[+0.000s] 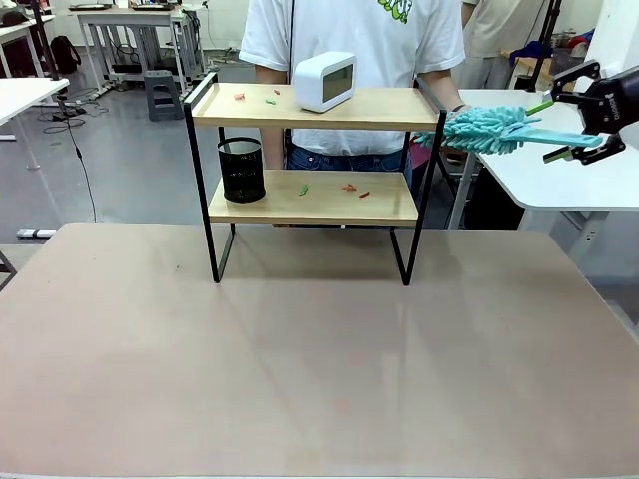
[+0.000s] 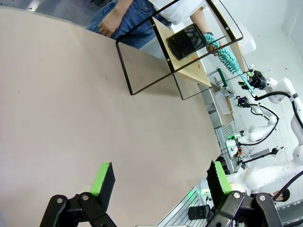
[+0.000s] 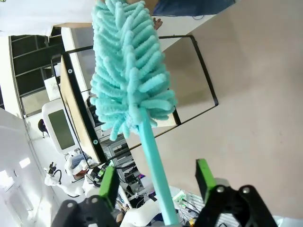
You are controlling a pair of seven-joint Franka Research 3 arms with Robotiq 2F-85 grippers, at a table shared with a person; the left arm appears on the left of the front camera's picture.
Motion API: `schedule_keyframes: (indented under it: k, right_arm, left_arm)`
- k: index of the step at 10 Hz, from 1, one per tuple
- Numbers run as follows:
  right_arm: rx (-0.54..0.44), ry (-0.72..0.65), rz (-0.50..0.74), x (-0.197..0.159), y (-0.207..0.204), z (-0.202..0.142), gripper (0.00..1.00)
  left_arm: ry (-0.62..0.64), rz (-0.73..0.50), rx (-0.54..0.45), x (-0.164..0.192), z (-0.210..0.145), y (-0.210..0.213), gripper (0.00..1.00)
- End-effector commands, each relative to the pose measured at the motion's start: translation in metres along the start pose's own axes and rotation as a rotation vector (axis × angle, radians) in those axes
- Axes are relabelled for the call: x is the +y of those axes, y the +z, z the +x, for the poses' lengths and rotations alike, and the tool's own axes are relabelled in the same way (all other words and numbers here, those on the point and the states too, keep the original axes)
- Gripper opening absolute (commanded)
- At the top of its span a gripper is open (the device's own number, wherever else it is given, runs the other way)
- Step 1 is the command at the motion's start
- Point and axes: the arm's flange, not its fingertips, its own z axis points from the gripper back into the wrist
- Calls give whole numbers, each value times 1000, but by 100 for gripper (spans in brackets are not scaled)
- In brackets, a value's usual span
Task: Clean the shelf.
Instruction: Pick up the Duster from the human.
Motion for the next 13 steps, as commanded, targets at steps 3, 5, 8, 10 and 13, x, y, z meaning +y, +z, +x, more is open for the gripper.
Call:
schedule_keyframes:
  k: [3,5,8,10,13]
  right_arm:
    - [39,2,15,5,-2,2,0]
    - [40,0,13,6,-2,2,0]
    - [25,-3,16,3,-2,3,0]
    - [27,-7,0,-3,-2,4,0]
    - [-30,118,-35,-6,9,-15,0]
  left_arm:
    - [-24,-17,-19,-1,0,0,100]
    - [-24,-17,-19,-1,0,0,100]
    - [-24,-17,-19,-1,0,0,100]
    - [-24,-17,-19,-1,0,0,100]
    - [-24,-17,-19,-1,0,0,100]
